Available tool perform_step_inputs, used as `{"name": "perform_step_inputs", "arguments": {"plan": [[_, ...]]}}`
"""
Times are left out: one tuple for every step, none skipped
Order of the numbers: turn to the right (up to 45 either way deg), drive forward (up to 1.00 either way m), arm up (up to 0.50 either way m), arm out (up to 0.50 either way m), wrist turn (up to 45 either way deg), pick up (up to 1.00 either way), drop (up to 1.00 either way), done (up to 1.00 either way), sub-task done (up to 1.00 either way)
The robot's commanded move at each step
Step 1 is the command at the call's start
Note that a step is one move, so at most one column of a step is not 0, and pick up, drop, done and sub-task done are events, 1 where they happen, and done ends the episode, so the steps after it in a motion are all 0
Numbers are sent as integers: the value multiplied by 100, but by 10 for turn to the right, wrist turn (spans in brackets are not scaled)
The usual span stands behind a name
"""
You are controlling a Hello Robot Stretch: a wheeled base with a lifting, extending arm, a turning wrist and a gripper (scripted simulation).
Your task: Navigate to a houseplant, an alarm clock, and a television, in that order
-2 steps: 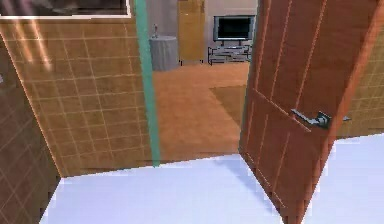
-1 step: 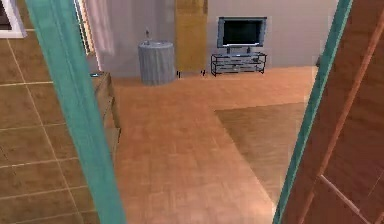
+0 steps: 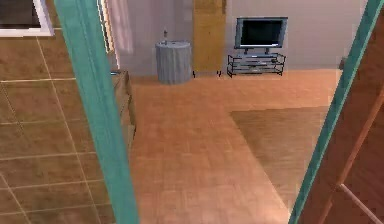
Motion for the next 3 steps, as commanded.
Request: {"name": "perform_step_inputs", "arguments": {"plan": [[0,80,0,0,0,0,0,0,0],[-180,0,0,0,0,0,0,0,0],[-30,0,0,0,0,0,0,0,0]]}}
